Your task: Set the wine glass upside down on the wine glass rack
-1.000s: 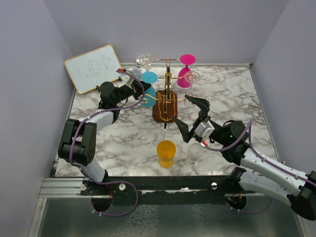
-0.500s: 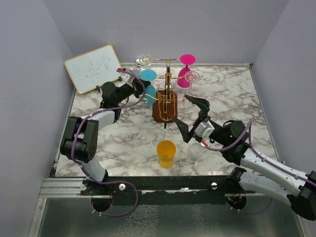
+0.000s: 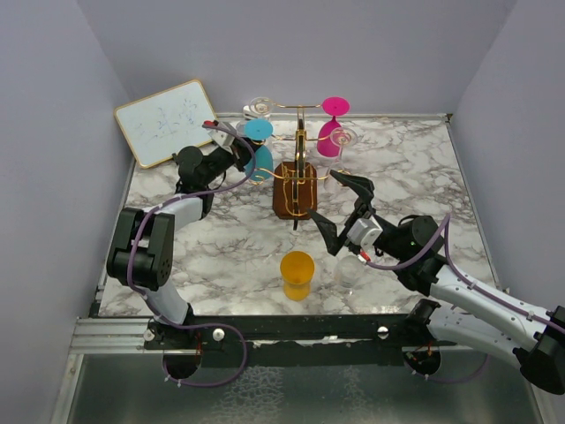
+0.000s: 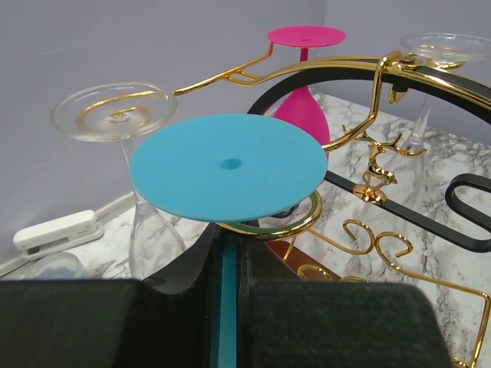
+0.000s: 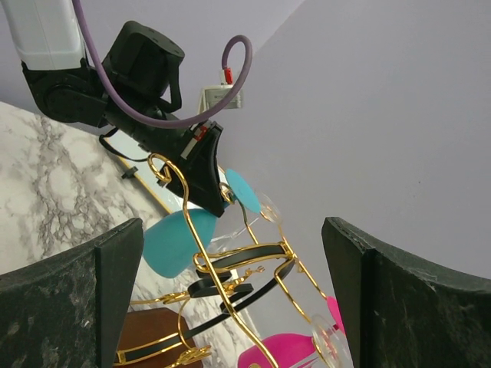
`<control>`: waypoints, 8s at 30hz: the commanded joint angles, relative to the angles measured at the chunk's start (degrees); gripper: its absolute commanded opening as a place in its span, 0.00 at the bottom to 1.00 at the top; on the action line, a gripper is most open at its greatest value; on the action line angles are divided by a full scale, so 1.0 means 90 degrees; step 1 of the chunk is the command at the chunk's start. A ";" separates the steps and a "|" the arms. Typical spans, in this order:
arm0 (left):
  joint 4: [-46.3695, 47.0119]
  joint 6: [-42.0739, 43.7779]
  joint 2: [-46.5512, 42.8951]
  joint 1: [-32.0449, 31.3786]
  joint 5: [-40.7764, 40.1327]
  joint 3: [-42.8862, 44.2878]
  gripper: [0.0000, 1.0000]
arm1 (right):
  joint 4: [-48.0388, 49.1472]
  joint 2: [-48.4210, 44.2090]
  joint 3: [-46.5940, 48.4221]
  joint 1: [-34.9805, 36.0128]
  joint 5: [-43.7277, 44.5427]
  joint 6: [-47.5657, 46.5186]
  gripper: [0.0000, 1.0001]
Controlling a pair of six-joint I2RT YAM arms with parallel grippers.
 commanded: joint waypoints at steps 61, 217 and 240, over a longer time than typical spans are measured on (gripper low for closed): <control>-0.1277 0.0672 -0.1517 -0.0186 0.0315 -0.1180 0.55 | -0.4143 0.1158 0.3743 0.0004 0.4387 0.4115 0.99; -1.0255 -0.1316 -0.5090 0.0038 -0.0031 0.3489 0.93 | -0.6433 0.0795 0.5997 0.0004 0.3574 0.6184 0.01; -0.3264 -0.6556 -0.4767 0.0068 -0.1149 0.1165 0.80 | 0.6626 0.3201 0.2097 0.0014 0.3695 0.4664 0.01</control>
